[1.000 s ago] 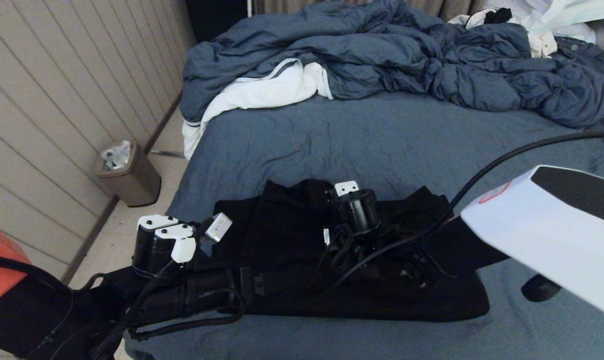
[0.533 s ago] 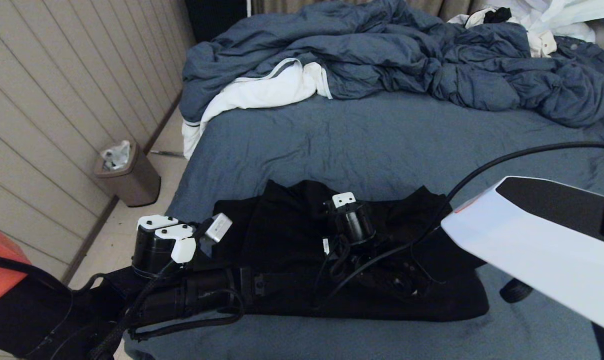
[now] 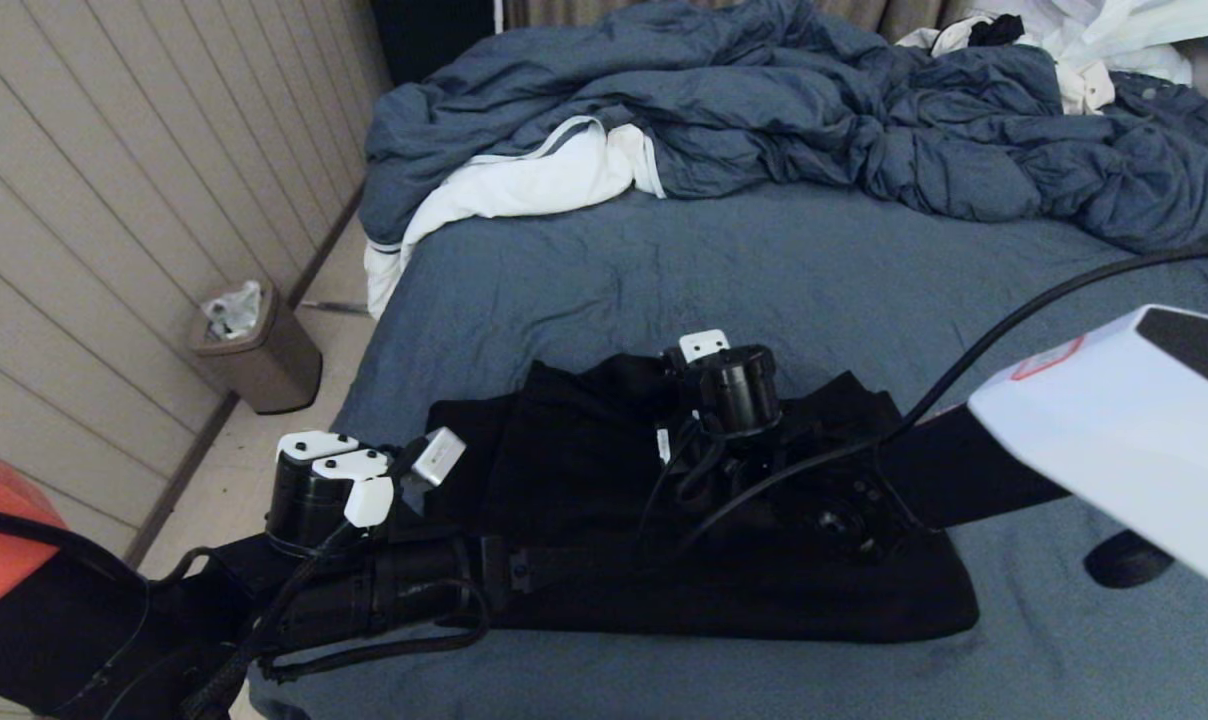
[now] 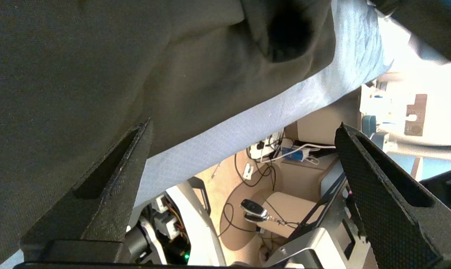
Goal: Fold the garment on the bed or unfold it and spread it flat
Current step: Fold the black sweatshirt
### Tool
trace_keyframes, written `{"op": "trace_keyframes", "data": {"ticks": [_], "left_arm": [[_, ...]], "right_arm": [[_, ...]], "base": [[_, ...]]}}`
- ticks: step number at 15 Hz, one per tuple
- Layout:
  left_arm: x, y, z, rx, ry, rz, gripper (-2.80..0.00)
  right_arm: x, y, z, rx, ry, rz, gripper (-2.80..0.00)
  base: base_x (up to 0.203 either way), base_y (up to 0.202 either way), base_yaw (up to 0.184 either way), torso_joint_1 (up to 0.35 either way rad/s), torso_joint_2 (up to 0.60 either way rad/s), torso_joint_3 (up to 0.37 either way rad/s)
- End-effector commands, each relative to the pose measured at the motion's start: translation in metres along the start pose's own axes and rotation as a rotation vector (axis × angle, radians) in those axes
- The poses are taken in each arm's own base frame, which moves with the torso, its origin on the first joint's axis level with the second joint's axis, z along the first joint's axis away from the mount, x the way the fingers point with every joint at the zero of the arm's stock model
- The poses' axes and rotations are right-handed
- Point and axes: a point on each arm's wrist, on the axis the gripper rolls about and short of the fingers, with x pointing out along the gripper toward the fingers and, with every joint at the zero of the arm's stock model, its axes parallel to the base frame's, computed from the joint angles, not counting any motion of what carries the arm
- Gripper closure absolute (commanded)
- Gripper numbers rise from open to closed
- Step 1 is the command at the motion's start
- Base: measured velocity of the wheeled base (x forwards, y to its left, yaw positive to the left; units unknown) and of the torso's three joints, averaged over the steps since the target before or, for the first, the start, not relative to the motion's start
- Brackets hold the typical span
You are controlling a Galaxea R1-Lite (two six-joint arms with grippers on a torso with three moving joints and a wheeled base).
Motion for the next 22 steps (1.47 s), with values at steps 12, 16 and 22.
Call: {"op": "trace_keyframes", "data": {"ticks": [12, 16, 22], "left_arm": [[-0.002, -0.003, -0.001, 0.002, -0.001, -0.013, -2.8], [-0.003, -0.005, 0.001, 0.007, -0.009, -0.018, -2.8], [-0.003, -0.005, 0.001, 0.007, -0.027, 0.006, -2.8]], "right_arm": [[-0.048, -0.101, 0.094, 0.28, -0.015, -0.03, 0.0], [0.006, -0.078, 0.093, 0.304, 0.002, -0.025, 0.0], [0.036, -0.019, 0.075, 0.264, 0.015, -0.003, 0.0]], "base": [[0.0, 0.0, 0.0, 0.0, 0.0, 0.0], [0.0, 0.0, 0.0, 0.0, 0.0, 0.0], [0.0, 0.0, 0.0, 0.0, 0.0, 0.0]]}}
